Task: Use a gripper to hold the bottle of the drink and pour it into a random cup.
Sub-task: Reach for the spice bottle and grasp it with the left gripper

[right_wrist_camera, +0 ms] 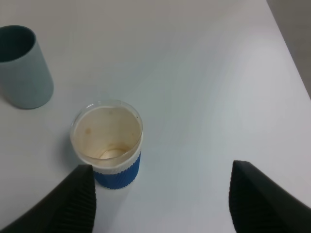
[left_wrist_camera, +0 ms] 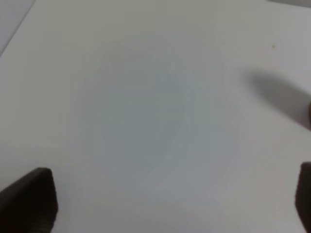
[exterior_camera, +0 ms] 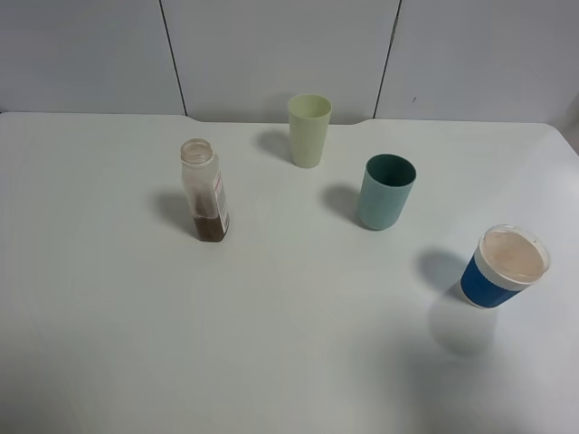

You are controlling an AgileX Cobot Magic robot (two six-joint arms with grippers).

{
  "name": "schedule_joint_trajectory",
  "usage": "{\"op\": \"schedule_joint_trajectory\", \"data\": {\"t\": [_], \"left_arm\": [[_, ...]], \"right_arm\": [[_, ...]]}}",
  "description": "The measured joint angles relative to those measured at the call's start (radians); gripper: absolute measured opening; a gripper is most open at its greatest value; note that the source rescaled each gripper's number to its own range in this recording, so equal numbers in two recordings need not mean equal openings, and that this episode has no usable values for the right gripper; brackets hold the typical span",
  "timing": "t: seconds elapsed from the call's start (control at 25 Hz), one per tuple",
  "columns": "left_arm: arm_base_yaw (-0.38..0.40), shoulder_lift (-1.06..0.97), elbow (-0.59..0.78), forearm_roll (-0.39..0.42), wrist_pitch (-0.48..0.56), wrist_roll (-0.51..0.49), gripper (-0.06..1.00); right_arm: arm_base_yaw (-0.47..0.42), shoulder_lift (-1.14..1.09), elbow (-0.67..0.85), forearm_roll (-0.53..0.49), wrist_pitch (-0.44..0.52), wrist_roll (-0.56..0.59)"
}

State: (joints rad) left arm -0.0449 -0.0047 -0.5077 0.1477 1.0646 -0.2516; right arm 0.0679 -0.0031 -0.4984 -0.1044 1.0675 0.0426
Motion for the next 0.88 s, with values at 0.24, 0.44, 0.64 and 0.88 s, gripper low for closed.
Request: {"op": "schedule_joint_trajectory", "data": {"t": [0.24,0.44,0.64,0.88], "left_arm": [[0.0,0.0,0.0,0.0,0.0,0.0,1.0],[0.0,0.0,0.0,0.0,0.0,0.0,1.0],[0.0,0.0,0.0,0.0,0.0,0.0,1.0],[0.0,0.0,0.0,0.0,0.0,0.0,1.0]], "right_arm": [[0.0,0.0,0.0,0.0,0.0,0.0],[0.0,0.0,0.0,0.0,0.0,0.0],[0.0,0.0,0.0,0.0,0.0,0.0],[0.0,0.0,0.0,0.0,0.0,0.0]]}}
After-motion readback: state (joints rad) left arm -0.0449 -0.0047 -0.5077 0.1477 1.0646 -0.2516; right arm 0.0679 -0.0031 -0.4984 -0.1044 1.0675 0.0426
